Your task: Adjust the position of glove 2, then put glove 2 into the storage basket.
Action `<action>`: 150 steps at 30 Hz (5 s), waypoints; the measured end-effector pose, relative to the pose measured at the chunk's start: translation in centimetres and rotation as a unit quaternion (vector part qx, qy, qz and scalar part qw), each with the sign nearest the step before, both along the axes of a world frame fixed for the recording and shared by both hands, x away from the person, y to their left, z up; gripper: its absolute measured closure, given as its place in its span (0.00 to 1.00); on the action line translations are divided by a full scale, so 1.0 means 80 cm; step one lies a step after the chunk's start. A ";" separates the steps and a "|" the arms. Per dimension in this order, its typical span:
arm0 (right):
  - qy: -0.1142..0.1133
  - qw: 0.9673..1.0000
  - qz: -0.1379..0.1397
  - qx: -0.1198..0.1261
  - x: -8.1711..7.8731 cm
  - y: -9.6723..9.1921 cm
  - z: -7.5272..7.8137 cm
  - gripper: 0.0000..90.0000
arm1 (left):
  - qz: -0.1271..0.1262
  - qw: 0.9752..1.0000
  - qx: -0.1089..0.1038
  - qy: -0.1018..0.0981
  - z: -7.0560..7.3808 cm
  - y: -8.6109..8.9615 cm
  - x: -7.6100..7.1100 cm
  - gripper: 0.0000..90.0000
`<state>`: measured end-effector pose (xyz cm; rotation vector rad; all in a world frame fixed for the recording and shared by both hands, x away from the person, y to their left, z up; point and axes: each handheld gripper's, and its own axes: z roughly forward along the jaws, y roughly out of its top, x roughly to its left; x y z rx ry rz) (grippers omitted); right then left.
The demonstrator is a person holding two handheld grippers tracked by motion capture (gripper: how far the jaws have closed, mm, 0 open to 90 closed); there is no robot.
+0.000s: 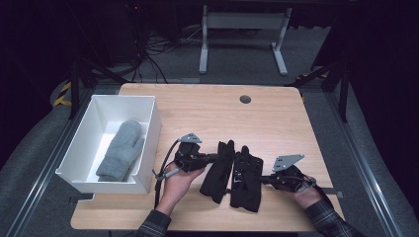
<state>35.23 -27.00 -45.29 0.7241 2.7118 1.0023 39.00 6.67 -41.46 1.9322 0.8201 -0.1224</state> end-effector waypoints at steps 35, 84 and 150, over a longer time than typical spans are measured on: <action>-0.001 0.999 0.030 0.019 0.016 0.071 -0.006 1.00 | -0.017 1.000 -0.006 -0.005 0.006 -0.013 0.002 1.00; -0.037 0.997 -0.061 0.038 0.038 0.021 0.006 0.56 | -0.106 0.993 0.058 0.013 -0.032 -0.073 -0.018 1.00; -0.056 0.994 -0.083 0.038 0.046 0.005 -0.021 0.26 | -0.076 0.968 0.233 -0.063 -0.037 -0.024 0.044 0.23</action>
